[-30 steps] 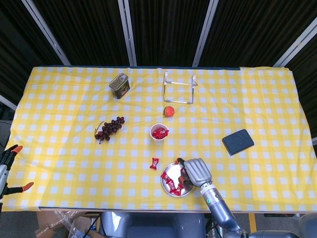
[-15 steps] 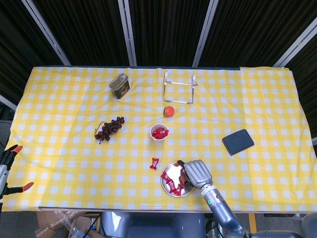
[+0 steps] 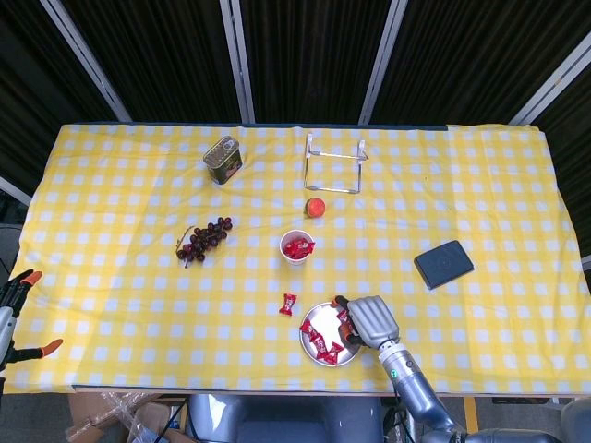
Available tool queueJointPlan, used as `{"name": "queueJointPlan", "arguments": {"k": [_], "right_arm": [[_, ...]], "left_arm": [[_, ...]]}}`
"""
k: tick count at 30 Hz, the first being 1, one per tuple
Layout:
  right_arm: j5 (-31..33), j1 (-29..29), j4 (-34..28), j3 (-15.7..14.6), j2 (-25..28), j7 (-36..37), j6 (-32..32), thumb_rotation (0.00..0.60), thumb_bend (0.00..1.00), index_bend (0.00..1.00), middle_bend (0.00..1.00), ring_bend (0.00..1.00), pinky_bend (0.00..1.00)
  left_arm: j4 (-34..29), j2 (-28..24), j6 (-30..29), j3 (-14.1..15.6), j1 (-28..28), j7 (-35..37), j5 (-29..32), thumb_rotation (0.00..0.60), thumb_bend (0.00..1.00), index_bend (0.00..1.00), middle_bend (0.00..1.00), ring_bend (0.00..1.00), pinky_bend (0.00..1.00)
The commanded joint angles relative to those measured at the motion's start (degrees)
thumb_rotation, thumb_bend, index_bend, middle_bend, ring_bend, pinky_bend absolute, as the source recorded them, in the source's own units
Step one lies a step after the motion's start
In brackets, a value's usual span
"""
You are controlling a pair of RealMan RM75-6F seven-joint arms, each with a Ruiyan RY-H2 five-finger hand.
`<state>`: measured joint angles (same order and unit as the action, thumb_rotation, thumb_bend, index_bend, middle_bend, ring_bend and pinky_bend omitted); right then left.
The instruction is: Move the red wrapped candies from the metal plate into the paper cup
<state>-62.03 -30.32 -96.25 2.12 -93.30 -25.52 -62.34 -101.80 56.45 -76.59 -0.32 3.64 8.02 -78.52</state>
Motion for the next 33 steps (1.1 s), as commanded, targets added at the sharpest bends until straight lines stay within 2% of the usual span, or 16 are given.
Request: {"name": "queueJointPlan", "arguments": {"k": [1, 30, 33], "right_arm": [[-0.3, 0.2, 0.7, -0.2, -0.2, 0.5, 0.3, 0.600, 0.50, 0.34, 0.80, 0.92, 1.00], [-0.9, 1.0, 3.8, 0.0, -0.8, 0.6, 0.9, 0.600, 0.50, 0.34, 0.80, 0.92, 1.00], [-0.9, 1.1, 3.8, 0.1, -0.8, 0.5, 0.8, 0.600, 0.50, 0.39, 0.80, 0.92, 1.00]], "left_arm": [[0.0, 0.0, 0.0, 0.0, 0.0, 0.0, 0.0, 0.600, 0.05, 0.00, 0.00, 0.00, 0.00], [-0.4, -0.2, 0.3, 0.0, 0.0, 0.4, 0.3, 0.600, 0.05, 0.00, 0.00, 0.00, 0.00], [-0.4, -0.3, 0.4, -0.1, 0.0, 0.5, 0.4, 0.600, 0.05, 0.00, 0.00, 0.00, 0.00]]}}
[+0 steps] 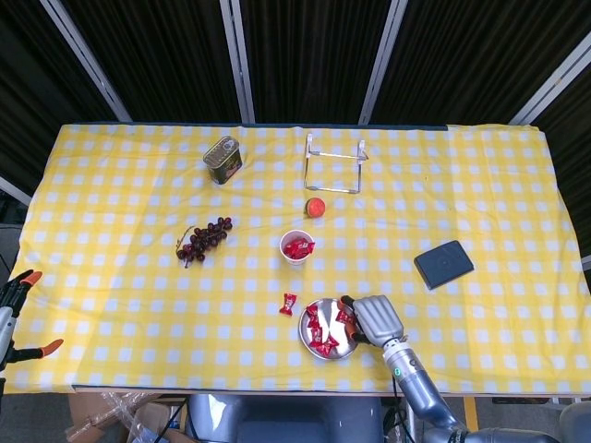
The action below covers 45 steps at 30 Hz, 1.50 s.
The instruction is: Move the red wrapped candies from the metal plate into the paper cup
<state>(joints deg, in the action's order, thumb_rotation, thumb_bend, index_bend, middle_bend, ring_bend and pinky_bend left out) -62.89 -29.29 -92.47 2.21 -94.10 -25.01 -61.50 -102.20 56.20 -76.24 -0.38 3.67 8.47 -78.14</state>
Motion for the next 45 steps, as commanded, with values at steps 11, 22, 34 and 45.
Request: {"name": "queueJointPlan", "arguments": {"k": [11, 22, 34, 45], "right_arm": [[-0.4, 0.5, 0.1, -0.5, 0.2, 0.8, 0.7, 0.600, 0.57, 0.56, 0.80, 0.92, 1.00], [-2.7, 0.4, -2.6, 0.9, 1.0, 2.4, -0.2, 0.600, 0.59, 0.57, 0.80, 0.92, 1.00], [1.2, -4.6, -7.9, 9.5, 2.6, -1.2, 0.2, 0.600, 0.59, 0.57, 0.80, 0.92, 1.00], [9.1, -11.8, -2.8, 17.0, -0.3, -4.3, 2.2, 0.600, 0.59, 0.57, 0.80, 0.92, 1.00]], "left_arm": [[0.0, -0.1, 0.0, 0.0, 0.0, 0.2, 0.0, 0.600, 0.05, 0.00, 0.00, 0.00, 0.00], [0.0, 0.0, -0.1, 0.0, 0.0, 0.4, -0.1, 0.600, 0.05, 0.00, 0.00, 0.00, 0.00], [0.1, -0.1, 0.0, 0.1, 0.1, 0.6, -0.5, 0.600, 0.05, 0.00, 0.00, 0.00, 0.00], [0.6, -0.1, 0.4, -0.1, 0.3, 0.4, -0.1, 0.600, 0.05, 0.00, 0.00, 0.00, 0.00]]}}
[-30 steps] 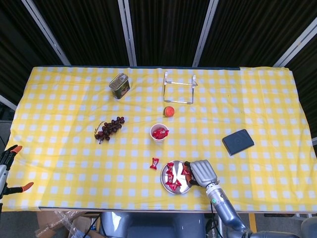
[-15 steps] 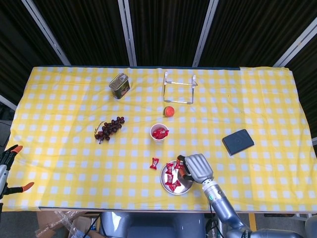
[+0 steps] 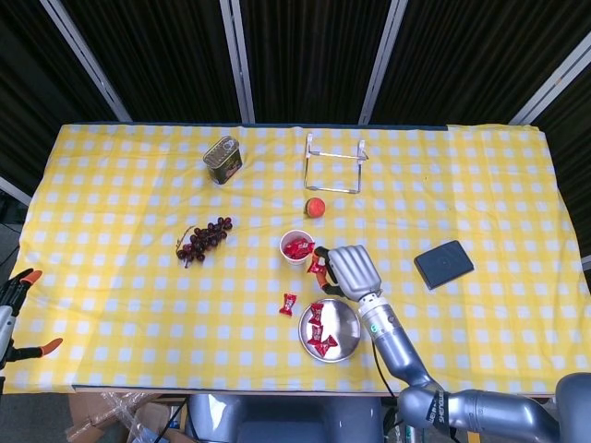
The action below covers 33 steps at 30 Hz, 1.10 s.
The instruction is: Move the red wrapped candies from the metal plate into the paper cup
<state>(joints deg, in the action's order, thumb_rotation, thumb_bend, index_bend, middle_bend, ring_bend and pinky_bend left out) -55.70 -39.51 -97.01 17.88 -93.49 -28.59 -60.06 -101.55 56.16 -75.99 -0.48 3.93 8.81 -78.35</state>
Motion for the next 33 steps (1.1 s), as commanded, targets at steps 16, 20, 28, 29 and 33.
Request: {"name": "queueJointPlan", "arguments": {"k": [16, 20, 28, 29, 33], "right_arm": [[5.9, -8.7, 15.3, 3.4, -7.7, 1.8, 4.1, 0.600, 0.59, 0.57, 0.80, 0.92, 1.00], [5.4, -9.1, 16.3, 3.4, -8.4, 2.7, 3.8, 0.600, 0.58, 0.56, 0.80, 0.92, 1.00], [4.2, -9.1, 16.3, 2.7, -8.5, 3.1, 1.7, 0.600, 0.43, 0.37, 0.80, 0.92, 1.00], [4.1, -9.0, 16.0, 2.6, -8.4, 3.1, 1.4, 0.600, 0.42, 0.35, 0.80, 0.92, 1.00], [3.5, -8.5, 14.0, 2.3, -7.4, 3.1, 0.3, 0.600, 0.41, 0.33, 0.80, 0.92, 1.00]], "left_arm": [[-0.5, -0.8, 2.2, -0.2, 0.7, 1.0, 1.6, 0.600, 0.05, 0.00, 0.00, 0.00, 0.00], [-0.6, -0.9, 2.4, -0.2, 0.8, 1.2, 1.7, 0.600, 0.05, 0.00, 0.00, 0.00, 0.00], [-0.7, -1.0, 2.4, -0.1, 0.8, 1.1, 1.7, 0.600, 0.05, 0.00, 0.00, 0.00, 0.00], [-0.8, -1.0, 2.4, -0.1, 0.8, 1.1, 1.7, 0.600, 0.05, 0.00, 0.00, 0.00, 0.00], [-0.8, -1.0, 2.4, 0.0, 0.8, 0.9, 1.7, 0.600, 0.05, 0.00, 0.00, 0.00, 0.00]]}}
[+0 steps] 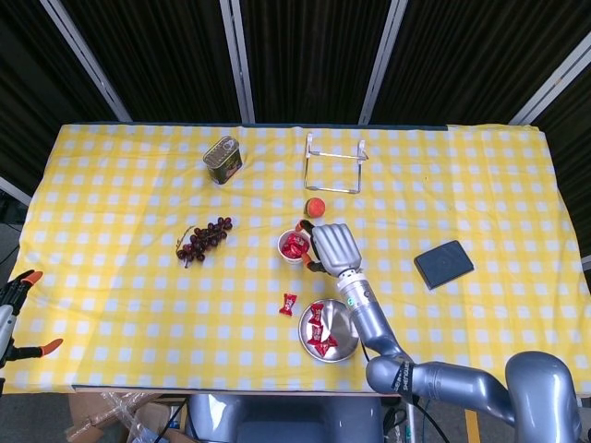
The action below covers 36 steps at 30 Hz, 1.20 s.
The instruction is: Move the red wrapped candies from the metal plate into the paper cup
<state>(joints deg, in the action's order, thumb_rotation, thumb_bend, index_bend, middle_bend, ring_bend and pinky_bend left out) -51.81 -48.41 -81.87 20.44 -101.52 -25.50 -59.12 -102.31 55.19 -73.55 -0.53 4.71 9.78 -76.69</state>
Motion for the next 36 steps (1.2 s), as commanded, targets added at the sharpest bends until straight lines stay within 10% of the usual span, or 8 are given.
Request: {"name": "queueJointPlan", "arguments": {"k": [1, 20, 36], "right_arm": [[-0.4, 0.5, -1.6, -0.4, 0.9, 0.0, -0.9, 0.600, 0.41, 0.32, 0.80, 0.92, 1.00], [-3.8, 5.7, -17.7, -9.4, 7.2, -3.2, -3.9, 0.600, 0.41, 0.31, 0.80, 0.92, 1.00], [5.8, 0.6, -14.7, -8.6, -1.8, -11.1, -2.2, 0.600, 0.38, 0.31, 0.80, 0.92, 1.00]], "left_arm": [[0.0, 0.0, 0.0, 0.0, 0.0, -0.1, 0.0, 0.600, 0.05, 0.00, 0.00, 0.00, 0.00], [-0.2, 0.2, -0.3, 0.1, -0.1, -0.8, -0.1, 0.600, 0.05, 0.00, 0.00, 0.00, 0.00], [0.0, 0.1, -0.1, 0.1, 0.0, -0.3, 0.0, 0.600, 0.05, 0.00, 0.00, 0.00, 0.00]]}}
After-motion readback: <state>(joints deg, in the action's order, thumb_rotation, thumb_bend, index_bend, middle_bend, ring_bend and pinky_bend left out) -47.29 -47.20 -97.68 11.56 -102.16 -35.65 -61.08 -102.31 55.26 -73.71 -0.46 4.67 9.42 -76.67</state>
